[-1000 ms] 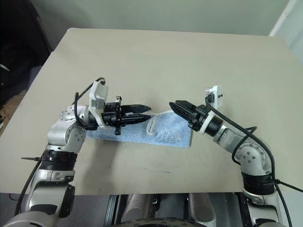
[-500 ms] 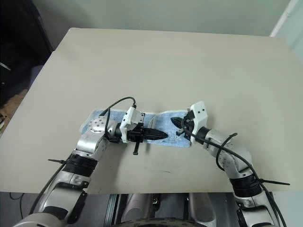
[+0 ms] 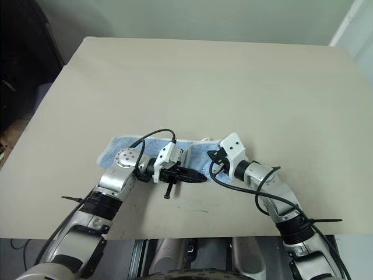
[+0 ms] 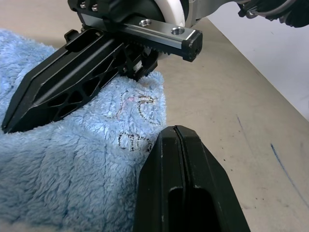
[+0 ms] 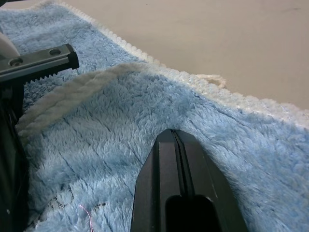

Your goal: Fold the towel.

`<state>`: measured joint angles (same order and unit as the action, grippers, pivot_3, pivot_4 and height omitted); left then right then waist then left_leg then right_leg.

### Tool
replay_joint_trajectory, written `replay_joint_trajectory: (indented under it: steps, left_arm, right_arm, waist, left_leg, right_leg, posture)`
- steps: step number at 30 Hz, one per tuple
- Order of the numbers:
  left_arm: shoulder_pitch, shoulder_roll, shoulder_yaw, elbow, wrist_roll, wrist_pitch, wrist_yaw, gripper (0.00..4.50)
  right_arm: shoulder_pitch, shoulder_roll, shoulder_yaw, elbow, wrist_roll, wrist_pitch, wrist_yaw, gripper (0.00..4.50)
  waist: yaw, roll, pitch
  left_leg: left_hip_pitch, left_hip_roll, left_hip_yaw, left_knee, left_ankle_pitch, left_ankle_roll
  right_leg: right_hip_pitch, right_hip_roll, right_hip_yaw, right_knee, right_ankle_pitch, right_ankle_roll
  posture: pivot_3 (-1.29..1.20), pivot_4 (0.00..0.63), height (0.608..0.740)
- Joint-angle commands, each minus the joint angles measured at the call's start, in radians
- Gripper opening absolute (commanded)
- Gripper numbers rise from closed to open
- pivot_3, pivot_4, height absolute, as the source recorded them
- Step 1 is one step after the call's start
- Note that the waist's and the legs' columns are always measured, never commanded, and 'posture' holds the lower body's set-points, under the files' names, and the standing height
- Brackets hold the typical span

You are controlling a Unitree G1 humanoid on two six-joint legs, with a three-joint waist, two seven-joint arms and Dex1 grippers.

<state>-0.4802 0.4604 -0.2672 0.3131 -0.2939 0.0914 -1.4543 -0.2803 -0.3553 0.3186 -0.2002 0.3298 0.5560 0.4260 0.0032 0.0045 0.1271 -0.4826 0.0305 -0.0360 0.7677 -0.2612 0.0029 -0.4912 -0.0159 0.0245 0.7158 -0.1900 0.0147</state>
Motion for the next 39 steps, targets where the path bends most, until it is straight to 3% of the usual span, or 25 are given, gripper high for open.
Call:
replay_joint_trajectory:
  steps: [1, 6, 7, 9, 20, 22, 27, 35, 39]
  left_arm:
    - [-0.011, -0.004, 0.074, -0.047, -0.066, 0.063, 0.038, 0.0]
    - [-0.005, 0.061, 0.222, -0.283, -0.338, 0.415, 0.091, 0.0]
    - [-0.003, 0.084, 0.248, -0.313, -0.373, 0.466, 0.1, 0.18]
    - [0.003, 0.134, 0.294, -0.355, -0.426, 0.547, 0.118, 0.58]
    - [0.117, 0.413, 0.519, -0.276, -0.496, 0.704, 0.128, 4.46]
    - [0.154, 0.439, 0.565, -0.264, -0.513, 0.737, 0.139, 4.5]
    - [0.266, 0.473, 0.697, -0.243, -0.545, 0.834, 0.229, 4.5]
    - [0.487, 0.48, 0.982, -0.246, -0.61, 1.122, 0.514, 4.5]
    - [0.487, 0.485, 1.085, -0.182, -0.636, 1.264, 0.616, 4.5]
  right_arm:
    - [0.011, 0.007, -0.044, -0.034, 0.039, 0.02, 0.048, 0.02]
    - [-0.005, 0.043, -0.181, -0.142, 0.23, 0.123, 0.091, 0.02]
    - [-0.008, 0.037, -0.191, -0.157, 0.247, 0.135, 0.101, 0.0]
    - [-0.016, 0.023, -0.21, -0.194, 0.288, 0.163, 0.124, 0.39]
    - [-0.084, -0.152, -0.212, -0.29, 0.345, 0.197, 0.306, 4.1]
    - [-0.088, -0.178, -0.198, -0.298, 0.348, 0.194, 0.342, 4.47]
    - [-0.107, -0.19, -0.152, -0.278, 0.31, 0.17, 0.379, 4.47]
    - [-0.141, -0.105, -0.146, -0.222, 0.299, 0.166, 0.348, 4.47]
    - [-0.149, -0.092, -0.125, -0.2, 0.275, 0.148, 0.355, 4.47]
  waist:
    - [0.0, 0.0, 0.0]
    - [0.0, 0.0, 0.0]
    - [-0.001, 0.0, 0.0]
    - [-0.002, 0.0, 0.0]
    - [-0.005, 0.0, 0.0]
    - [-0.003, 0.0, 0.0]
    - [-0.008, -0.001, 0.0]
    - [-0.015, -0.004, 0.0]
    - [-0.013, -0.006, 0.001]
  left_leg:
    - [0.0, 0.0, 0.0, 0.0, 0.0, 0.0]
    - [-0.007, 0.0, 0.001, 0.0, 0.001, -0.001]
    - [-0.007, 0.0, 0.001, 0.0, 0.001, -0.002]
    - [-0.006, 0.0, 0.001, -0.001, 0.001, -0.002]
    - [-0.005, 0.001, 0.0, -0.003, 0.001, -0.004]
    - [-0.005, 0.001, -0.001, -0.005, 0.001, -0.004]
    - [-0.005, 0.001, -0.001, -0.013, 0.003, -0.009]
    - [0.006, 0.003, -0.001, -0.034, 0.012, -0.02]
    - [0.013, 0.006, -0.004, -0.038, 0.014, -0.024]
  right_leg:
    - [0.0, 0.0, 0.0, 0.0, 0.0, 0.0]
    - [-0.006, 0.001, 0.0, 0.0, 0.0, 0.0]
    - [-0.006, 0.002, 0.0, 0.0, 0.0, 0.0]
    - [-0.006, 0.002, 0.001, -0.001, -0.001, 0.0]
    - [-0.007, 0.003, 0.002, -0.001, -0.002, -0.002]
    - [-0.007, 0.003, 0.002, -0.001, -0.003, -0.004]
    - [-0.01, 0.003, 0.002, 0.0, -0.005, -0.007]
    - [-0.01, 0.007, 0.002, 0.0, -0.008, -0.016]
    - [-0.005, 0.011, 0.002, 0.0, -0.008, -0.021]
  posture:
    - [0.0, 0.15, 0.697]
    - [0.0, 0.15, 0.697]
    - [0.0, 0.15, 0.697]
    - [0.0, 0.15, 0.697]
    - [0.0, 0.15, 0.697]
    - [0.0, 0.15, 0.697]
    - [0.0, 0.15, 0.697]
    - [0.0, 0.15, 0.697]
    - [0.0, 0.15, 0.697]
